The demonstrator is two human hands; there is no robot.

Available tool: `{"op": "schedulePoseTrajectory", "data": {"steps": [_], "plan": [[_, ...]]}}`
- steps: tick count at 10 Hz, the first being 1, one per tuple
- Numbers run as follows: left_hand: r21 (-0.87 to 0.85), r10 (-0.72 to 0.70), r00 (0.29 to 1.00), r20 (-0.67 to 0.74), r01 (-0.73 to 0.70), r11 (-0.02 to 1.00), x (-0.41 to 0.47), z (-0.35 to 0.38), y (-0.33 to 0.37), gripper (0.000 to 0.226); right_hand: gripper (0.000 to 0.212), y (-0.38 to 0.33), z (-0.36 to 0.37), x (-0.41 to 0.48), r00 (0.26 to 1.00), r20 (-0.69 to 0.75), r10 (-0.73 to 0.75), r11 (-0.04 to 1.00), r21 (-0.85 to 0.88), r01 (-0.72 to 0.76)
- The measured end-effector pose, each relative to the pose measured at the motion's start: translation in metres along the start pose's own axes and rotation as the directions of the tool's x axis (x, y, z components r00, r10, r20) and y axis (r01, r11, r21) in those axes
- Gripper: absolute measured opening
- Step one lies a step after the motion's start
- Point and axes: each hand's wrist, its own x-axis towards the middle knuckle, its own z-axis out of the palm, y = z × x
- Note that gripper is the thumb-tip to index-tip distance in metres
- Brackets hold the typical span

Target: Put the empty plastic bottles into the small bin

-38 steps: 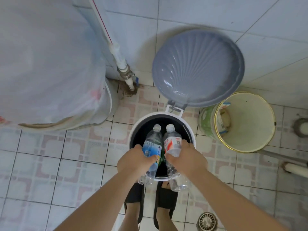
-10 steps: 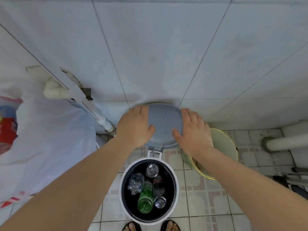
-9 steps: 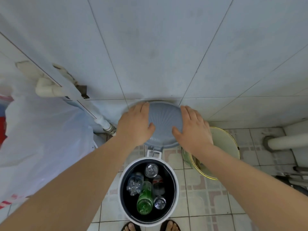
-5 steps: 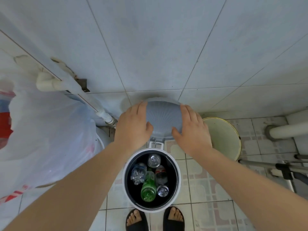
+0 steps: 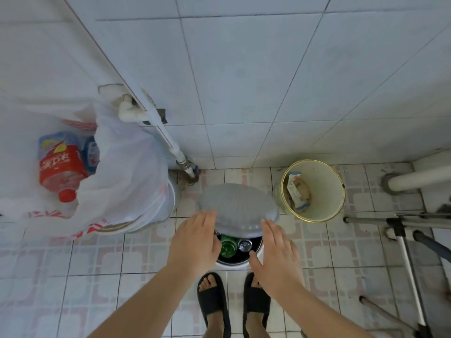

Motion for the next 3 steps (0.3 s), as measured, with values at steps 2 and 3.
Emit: {"op": "schedulePoseTrajectory", "data": {"steps": [2, 3], "plan": [[0.028, 0.029, 0.999, -0.016, -0.028, 0.999, -0.008, 0.001, -0.014, 0.054, 0.066, 0.005, -0.002, -0.002, 0.997, -0.078, 0.013, 1.0, 0.015, -0.012], [0.057, 0.0, 0.999, -0.036, 0.003, 0.998, -0.003, -0.004, -0.02, 0.053, 0.066, 0.005, -0.006, 0.006, 0.995, -0.1, 0.011, 1.0, -0.021, -0.014]]}}
